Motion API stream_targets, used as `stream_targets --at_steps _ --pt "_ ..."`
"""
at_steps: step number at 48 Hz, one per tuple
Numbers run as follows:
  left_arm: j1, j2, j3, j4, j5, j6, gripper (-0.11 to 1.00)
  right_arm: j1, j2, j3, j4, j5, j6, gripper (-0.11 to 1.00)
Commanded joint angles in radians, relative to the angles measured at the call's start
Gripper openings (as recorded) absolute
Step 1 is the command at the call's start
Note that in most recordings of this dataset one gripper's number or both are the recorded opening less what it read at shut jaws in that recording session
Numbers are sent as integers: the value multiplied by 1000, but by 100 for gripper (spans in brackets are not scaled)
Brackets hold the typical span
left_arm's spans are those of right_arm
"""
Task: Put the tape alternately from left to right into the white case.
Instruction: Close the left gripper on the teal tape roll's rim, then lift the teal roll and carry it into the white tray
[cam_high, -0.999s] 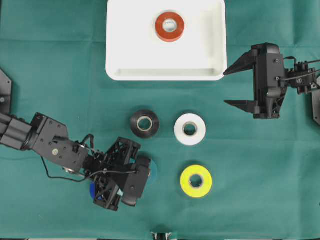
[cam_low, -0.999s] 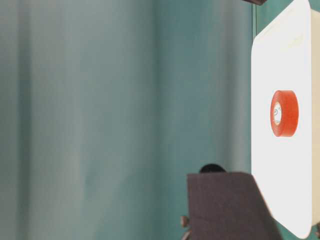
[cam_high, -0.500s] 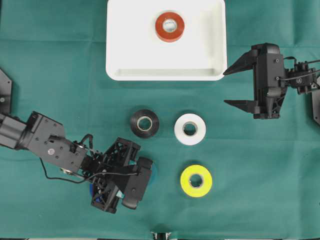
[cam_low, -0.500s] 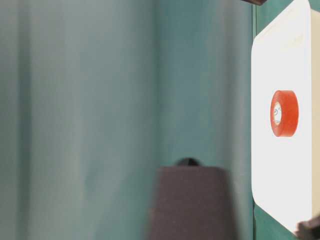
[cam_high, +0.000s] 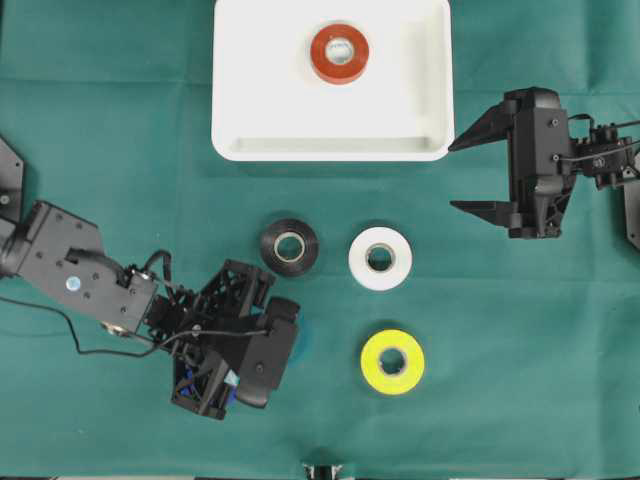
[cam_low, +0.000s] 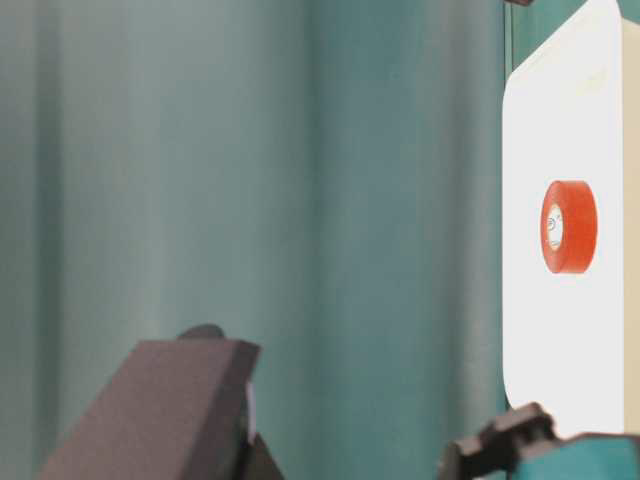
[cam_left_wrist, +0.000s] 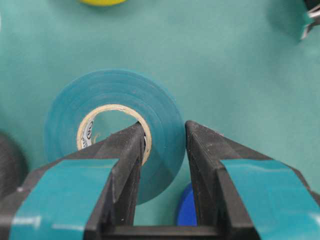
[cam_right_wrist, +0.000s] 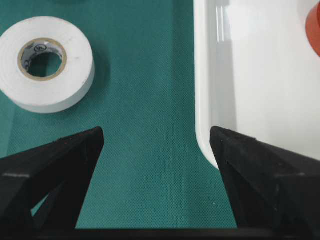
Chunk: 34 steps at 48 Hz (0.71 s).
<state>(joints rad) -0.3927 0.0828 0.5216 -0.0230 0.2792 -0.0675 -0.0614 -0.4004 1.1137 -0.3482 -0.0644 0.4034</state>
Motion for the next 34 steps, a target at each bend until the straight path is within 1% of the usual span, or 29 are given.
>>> stream_targets --at_steps 1,11,16,28,34 --pt "25 -44 -11 3 15 2 25 2 -6 -3 0 -17 2 71" --pt "83 -69 6 3 37 8 25 2 -6 0 0 -25 2 71" --pt "120 -91 25 3 40 29 25 2 -6 0 0 -25 2 71" --pt "241 -173 95 3 40 129 25 2 -6 -5 2 -25 2 71" --pt "318 -206 133 3 40 170 25 2 -6 -6 2 -25 2 71"
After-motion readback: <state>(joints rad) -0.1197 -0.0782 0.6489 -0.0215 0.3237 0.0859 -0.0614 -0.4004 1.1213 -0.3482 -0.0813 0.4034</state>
